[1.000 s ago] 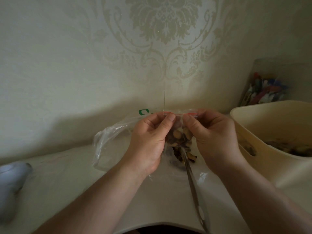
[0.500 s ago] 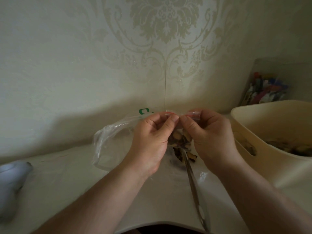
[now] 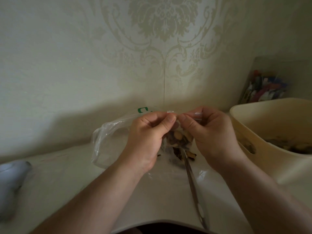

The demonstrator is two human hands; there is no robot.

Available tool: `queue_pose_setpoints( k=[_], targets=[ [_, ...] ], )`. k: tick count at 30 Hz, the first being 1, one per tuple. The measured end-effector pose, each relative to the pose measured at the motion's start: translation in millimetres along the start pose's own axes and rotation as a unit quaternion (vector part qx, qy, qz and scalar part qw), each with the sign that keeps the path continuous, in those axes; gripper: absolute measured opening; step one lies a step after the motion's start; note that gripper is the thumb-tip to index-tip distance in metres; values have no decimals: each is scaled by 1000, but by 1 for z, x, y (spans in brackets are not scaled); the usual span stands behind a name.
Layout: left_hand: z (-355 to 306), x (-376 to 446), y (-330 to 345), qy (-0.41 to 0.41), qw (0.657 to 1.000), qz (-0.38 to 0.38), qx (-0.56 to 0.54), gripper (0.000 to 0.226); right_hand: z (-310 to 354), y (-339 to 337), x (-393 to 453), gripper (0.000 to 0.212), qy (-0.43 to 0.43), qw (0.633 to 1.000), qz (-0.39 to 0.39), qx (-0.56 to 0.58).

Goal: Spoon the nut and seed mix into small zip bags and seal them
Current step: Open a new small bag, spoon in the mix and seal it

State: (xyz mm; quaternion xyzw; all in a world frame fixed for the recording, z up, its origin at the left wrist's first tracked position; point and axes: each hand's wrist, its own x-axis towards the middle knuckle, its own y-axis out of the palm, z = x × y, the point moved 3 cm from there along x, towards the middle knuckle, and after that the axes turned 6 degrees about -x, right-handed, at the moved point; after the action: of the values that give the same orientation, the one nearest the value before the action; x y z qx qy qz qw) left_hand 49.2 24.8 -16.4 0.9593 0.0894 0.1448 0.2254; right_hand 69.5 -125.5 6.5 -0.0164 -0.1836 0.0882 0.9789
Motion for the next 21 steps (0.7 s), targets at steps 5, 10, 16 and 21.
queue_pose_setpoints(
  k=[5, 10, 16, 21],
  targets=[
    [-4, 3, -7, -8, 999, -36, 9, 33, -5, -5, 2, 8, -3, 1000, 15, -20],
    [-4, 0, -1, -89, 996, 18, -3, 42, -6, -7, 4, 13, 5, 999, -35, -2],
    [-2, -8, 9, -128, 985, 114, -4, 42, -7, -9, 4, 20, 70, 985, -83, 134],
    [-13, 4, 5, -59, 995, 74, -33, 18, -5, -10, 5, 17, 98, 973, -47, 201]
  ],
)
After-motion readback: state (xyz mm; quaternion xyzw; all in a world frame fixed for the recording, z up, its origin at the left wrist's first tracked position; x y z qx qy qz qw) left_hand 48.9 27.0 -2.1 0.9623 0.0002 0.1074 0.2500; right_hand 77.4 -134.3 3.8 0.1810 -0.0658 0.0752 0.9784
